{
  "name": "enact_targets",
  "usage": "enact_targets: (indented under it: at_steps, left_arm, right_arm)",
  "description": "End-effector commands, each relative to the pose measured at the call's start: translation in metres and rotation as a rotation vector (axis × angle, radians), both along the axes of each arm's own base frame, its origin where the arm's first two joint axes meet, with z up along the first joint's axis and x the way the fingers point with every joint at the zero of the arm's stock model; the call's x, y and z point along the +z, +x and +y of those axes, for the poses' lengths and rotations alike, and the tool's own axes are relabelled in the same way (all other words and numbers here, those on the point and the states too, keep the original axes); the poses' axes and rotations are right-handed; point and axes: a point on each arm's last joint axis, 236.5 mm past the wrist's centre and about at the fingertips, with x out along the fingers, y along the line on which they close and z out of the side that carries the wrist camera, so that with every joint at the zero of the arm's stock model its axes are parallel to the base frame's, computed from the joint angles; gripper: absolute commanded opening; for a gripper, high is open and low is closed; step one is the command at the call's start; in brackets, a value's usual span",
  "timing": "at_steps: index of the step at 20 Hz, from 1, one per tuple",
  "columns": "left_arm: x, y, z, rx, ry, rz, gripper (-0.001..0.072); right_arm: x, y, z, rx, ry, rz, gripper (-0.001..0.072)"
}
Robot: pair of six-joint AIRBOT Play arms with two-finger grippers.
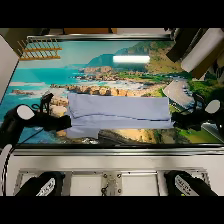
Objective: Fold the clothes and pants, and hang the long-sleeved shirts on hangers.
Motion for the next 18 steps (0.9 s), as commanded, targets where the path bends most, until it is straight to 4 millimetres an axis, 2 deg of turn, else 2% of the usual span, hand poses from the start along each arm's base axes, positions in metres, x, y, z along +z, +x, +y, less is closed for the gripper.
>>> enact_targets:
  at_steps: [1, 3, 7, 12, 13, 14, 15, 16, 18]
  left_arm:
    - [0.005, 0.048, 0.003, -0.032, 0.006, -0.019, 0.0008]
    - [0.003, 0.074, 0.004, -0.034, 0.008, -0.021, 0.0008]
    - [-0.012, 0.111, 0.004, -0.040, 0.005, 0.000, 0.0008]
    - [-0.023, 0.152, 0.005, -0.039, 0.003, -0.010, 0.0008]
    - [-0.023, 0.159, 0.006, -0.040, 0.003, -0.017, 0.0010]
    - [-0.022, 0.165, 0.006, -0.039, 0.003, -0.027, 0.0107]
    - [-0.019, 0.171, 0.006, -0.037, 0.002, -0.042, 0.0389]
    - [-0.013, 0.178, 0.003, -0.031, -0.012, -0.063, 0.0511]
    - [0.005, 0.194, 0.001, -0.017, -0.023, -0.129, 0.0507]
  right_arm:
    - [-0.006, 0.025, -0.007, 0.004, 0.002, 0.035, 0.0011]
    - [-0.012, 0.040, -0.010, 0.004, 0.005, 0.045, 0.0011]
    - [-0.023, 0.072, -0.015, -0.003, 0.003, 0.030, 0.0012]
    - [-0.022, 0.126, -0.009, -0.068, 0.044, -0.148, 0.0021]
    - [-0.018, 0.138, -0.009, -0.089, 0.052, -0.197, 0.0064]
    - [-0.013, 0.152, -0.009, -0.115, 0.062, -0.255, 0.0290]
    - [-0.007, 0.164, -0.008, -0.144, 0.082, -0.307, 0.0524]
    - [0.001, 0.177, -0.007, -0.168, 0.102, -0.366, 0.0624]
    - [0.018, 0.194, -0.002, -0.152, 0.130, -0.461, 0.0625]
